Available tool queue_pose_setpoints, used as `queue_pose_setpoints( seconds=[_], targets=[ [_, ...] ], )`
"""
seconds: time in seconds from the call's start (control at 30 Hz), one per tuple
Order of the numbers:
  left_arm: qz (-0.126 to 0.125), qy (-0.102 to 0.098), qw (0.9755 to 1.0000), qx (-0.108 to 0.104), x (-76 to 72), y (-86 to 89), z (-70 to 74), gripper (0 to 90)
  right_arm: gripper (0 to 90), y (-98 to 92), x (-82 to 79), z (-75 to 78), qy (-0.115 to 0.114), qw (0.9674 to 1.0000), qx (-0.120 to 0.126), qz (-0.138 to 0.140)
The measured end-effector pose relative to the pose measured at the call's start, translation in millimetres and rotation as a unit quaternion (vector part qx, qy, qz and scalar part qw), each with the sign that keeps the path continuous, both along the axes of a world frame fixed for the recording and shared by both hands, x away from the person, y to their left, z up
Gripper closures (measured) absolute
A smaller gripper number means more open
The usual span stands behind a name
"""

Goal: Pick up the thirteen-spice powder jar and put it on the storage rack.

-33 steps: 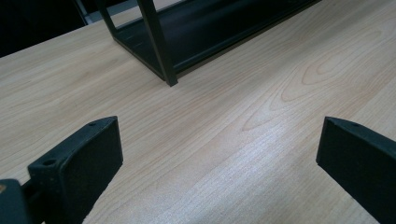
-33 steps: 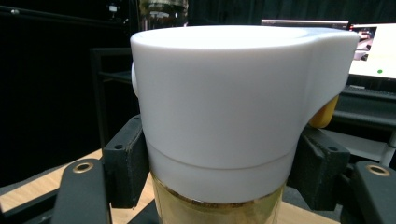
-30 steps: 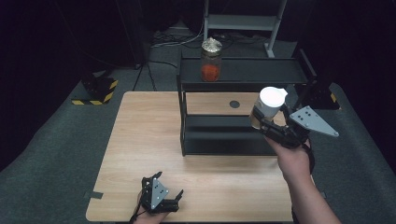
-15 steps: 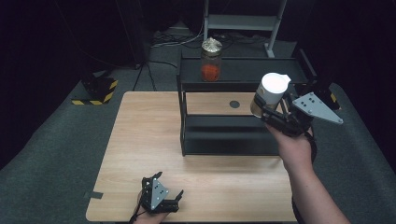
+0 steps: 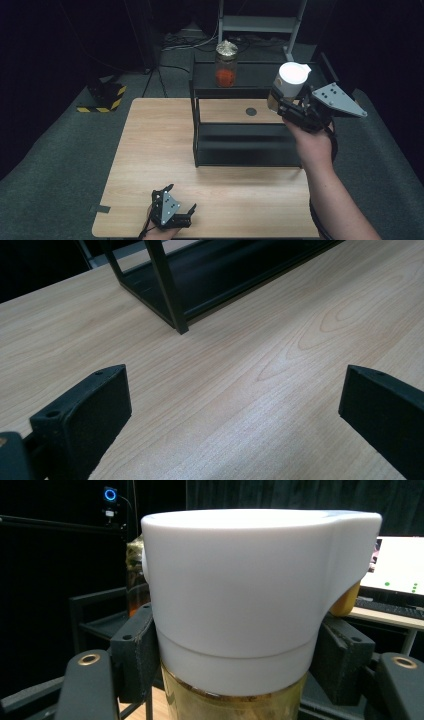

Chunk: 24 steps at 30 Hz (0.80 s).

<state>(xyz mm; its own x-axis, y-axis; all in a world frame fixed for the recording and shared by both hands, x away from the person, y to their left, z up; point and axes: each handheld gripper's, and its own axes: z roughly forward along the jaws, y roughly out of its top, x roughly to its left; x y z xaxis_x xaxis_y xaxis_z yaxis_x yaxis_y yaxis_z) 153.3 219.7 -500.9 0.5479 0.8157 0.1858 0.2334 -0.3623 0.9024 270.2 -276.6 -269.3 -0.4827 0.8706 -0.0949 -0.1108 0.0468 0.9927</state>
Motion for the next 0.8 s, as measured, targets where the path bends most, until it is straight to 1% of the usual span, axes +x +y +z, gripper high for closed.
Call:
queue_pose_setpoints(
  seconds=[0.1,0.33,0.43,0.8],
  targets=[
    [0.000,0.000,1.0000,-0.002,-0.1,0.3,-0.2,0.6,29.6,2.8,4.6,2.6,0.001,1.0000,0.005,-0.001],
    [-0.001,0.000,1.0000,-0.003,-0.7,0.9,-0.4,0.6,29.6,9.2,15.9,7.7,0.002,0.9999,0.006,-0.009],
    [-0.002,-0.002,1.0000,-0.002,-1.0,0.6,-0.6,0.6,29.5,11.2,22.5,10.4,0.008,0.9998,0.012,-0.011],
    [-0.003,-0.003,1.0000,-0.001,-1.4,1.2,-0.8,0.6,29.5,17.4,40.5,17.3,0.012,0.9996,0.013,-0.021]
  ],
)
